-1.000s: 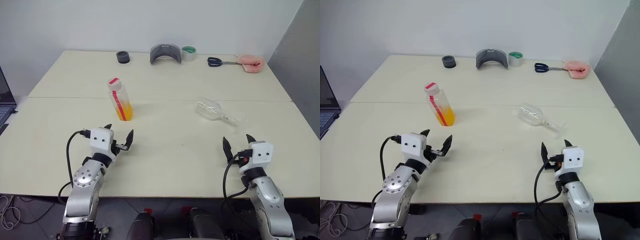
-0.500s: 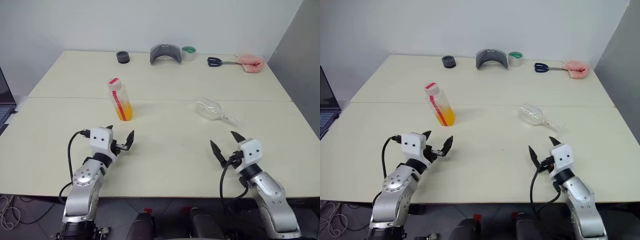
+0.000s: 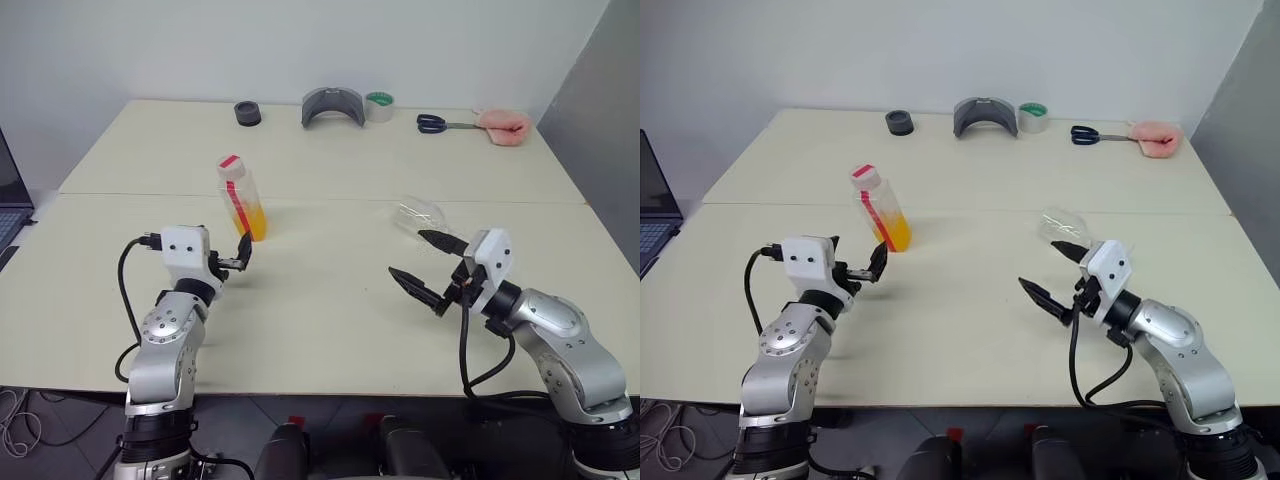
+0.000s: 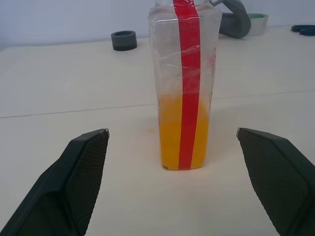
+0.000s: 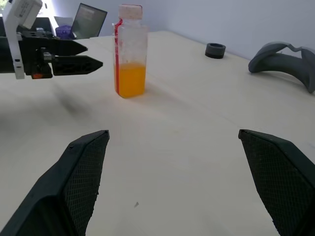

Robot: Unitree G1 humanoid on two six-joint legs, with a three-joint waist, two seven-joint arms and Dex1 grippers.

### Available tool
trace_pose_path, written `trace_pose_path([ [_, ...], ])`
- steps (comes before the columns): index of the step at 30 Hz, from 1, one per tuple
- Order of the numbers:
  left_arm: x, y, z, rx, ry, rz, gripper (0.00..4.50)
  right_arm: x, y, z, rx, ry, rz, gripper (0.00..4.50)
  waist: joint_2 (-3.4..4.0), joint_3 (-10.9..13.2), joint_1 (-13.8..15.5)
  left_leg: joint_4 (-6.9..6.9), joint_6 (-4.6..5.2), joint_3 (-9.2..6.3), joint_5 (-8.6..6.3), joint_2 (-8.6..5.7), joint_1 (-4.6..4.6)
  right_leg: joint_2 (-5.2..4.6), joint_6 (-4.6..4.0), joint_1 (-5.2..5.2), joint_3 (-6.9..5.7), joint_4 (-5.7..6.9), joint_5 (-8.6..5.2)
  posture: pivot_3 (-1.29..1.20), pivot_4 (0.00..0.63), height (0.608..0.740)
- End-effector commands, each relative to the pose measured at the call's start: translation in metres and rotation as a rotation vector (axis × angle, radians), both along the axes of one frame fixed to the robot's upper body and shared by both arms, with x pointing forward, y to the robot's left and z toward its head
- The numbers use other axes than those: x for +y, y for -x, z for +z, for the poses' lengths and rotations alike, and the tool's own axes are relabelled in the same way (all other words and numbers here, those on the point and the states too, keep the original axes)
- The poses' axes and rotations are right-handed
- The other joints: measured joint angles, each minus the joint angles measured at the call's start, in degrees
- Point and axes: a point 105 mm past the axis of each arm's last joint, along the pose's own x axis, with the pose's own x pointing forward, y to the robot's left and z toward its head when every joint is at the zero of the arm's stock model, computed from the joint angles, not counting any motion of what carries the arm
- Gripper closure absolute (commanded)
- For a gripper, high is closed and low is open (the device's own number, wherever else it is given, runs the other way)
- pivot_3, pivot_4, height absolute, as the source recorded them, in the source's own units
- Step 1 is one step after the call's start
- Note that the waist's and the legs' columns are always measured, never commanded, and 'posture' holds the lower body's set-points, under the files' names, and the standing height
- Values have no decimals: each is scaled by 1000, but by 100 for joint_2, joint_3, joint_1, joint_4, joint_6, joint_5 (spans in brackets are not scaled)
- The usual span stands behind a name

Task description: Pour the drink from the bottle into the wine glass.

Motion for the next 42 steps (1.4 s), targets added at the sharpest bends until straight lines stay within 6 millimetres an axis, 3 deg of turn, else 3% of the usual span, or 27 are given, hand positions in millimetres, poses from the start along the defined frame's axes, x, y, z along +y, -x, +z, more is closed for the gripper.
trace_pose_path([
  [1,-4,-5,12,-33,21,-5,20,9,7,12,-31,-3,79,0,0,0,-1,0,0,0,0,0,1,0,1,0,0,0,0,0,150,740],
  [20,-17,-49,37,-75,15,-4,20,27,10,19,-42,0,154,0,-1,0,-1,2,-1,-1,0,-1,0,1,2,-1,-4,0,1,0,150,740],
  [31,-15,-74,55,-116,-5,29,20,31,9,22,-48,3,153,0,-1,0,-2,2,-2,-1,1,-2,-2,1,2,-3,-4,0,1,0,150,740],
  [42,-18,-84,56,-112,-14,29,20,31,8,25,-54,10,145,0,-2,1,-3,2,-2,-2,1,-2,-3,0,2,-4,-4,1,1,0,150,740],
])
